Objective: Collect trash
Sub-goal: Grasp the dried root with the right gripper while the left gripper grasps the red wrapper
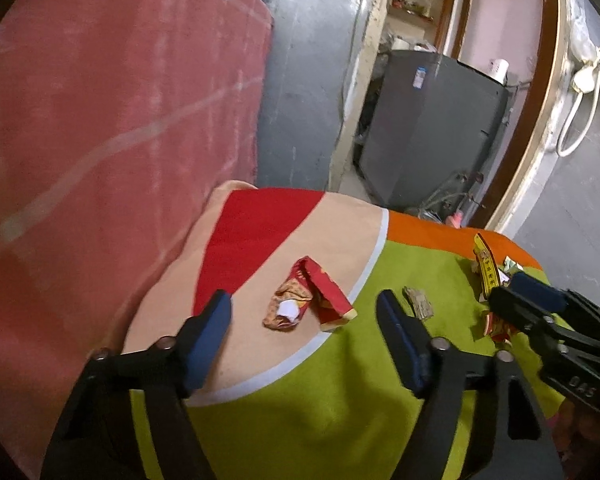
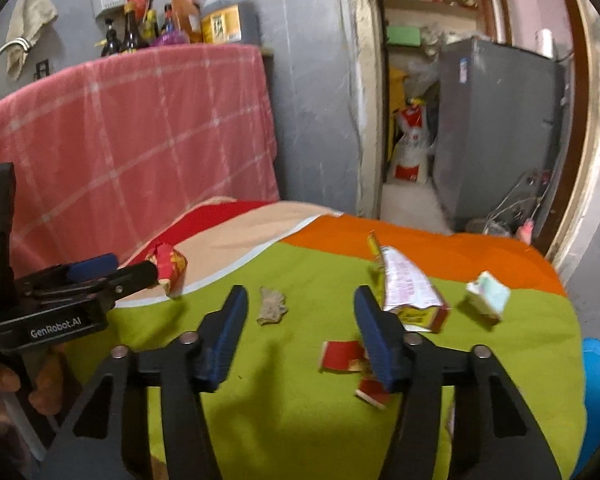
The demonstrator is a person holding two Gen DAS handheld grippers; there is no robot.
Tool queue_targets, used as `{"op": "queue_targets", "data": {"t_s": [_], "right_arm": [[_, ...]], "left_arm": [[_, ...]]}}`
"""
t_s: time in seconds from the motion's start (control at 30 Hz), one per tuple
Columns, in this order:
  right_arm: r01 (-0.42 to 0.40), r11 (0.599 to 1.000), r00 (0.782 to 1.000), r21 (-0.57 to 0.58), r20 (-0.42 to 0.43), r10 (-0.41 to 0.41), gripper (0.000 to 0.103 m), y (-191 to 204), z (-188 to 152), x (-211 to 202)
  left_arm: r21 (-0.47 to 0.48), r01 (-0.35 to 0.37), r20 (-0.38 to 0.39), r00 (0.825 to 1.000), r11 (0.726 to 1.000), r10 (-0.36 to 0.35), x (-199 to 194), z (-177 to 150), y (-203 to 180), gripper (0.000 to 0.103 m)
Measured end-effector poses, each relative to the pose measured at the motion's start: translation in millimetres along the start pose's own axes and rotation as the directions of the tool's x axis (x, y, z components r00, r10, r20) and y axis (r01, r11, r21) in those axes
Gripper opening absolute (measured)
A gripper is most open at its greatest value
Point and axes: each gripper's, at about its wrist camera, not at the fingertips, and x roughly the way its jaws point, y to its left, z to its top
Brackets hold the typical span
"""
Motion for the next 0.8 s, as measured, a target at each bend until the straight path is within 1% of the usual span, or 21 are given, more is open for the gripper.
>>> {"op": "queue_targets", "data": {"t_s": [0.03,0.1,0.13,0.2,0.3,0.4,0.5,0.57,0.6,0.7,0.8], "right_arm": [[-0.007,1.000,1.000,0.000,-0.013,0.007,0.048,1,1,4],[-0.016,1.000,0.999,-0.007,-0.050,0.016,0.038,3,2,15],[-0.020,1.000,0.998,-0.011,-0.066,0.019,0.037,5,3,20],[-0.025,0.999,0.994,-0.019,-0.103,0.023,0.035,7,3,29],[-0.037,0.999,0.989,-0.022,-0.144,0.034,0.032,9,3,41],[-0.044,0.999,0.983,-0.027,-0.179,0.039,0.031,12,3,51],[-0.046,0.998,0.977,-0.041,-0.209,0.036,0.031,16,3,61],[-0.042,0.998,0.973,-0.046,-0.227,0.031,0.030,18,3,66],[-0.043,0.998,0.972,-0.046,-0.232,0.031,0.029,18,3,66],[-0.041,0.998,0.968,-0.048,-0.248,0.028,0.023,18,2,71],[-0.043,0.998,0.968,-0.044,-0.250,0.031,0.021,18,1,72]], "left_arm": [[0.002,0.007,-0.008,1.000,1.000,-0.007,3,1,0,0.059],[0.001,0.018,-0.023,1.000,1.000,-0.018,8,2,0,0.051],[-0.001,0.024,-0.032,0.999,1.000,-0.024,10,2,1,0.048],[-0.008,0.036,-0.049,0.998,0.999,-0.036,15,3,2,0.039],[-0.022,0.055,-0.069,0.996,0.998,-0.056,19,2,3,0.034],[-0.026,0.068,-0.075,0.995,0.997,-0.070,20,2,3,0.029],[-0.015,0.075,-0.090,0.993,0.997,-0.076,22,1,0,0.023],[0.000,0.072,-0.100,0.992,0.997,-0.072,23,0,-3,0.021],[0.004,0.073,-0.102,0.992,0.997,-0.072,24,0,-5,0.019],[0.010,0.073,-0.108,0.992,0.997,-0.071,25,-1,-6,0.016],[0.010,0.076,-0.109,0.991,0.997,-0.074,25,-3,-8,0.014]]}}
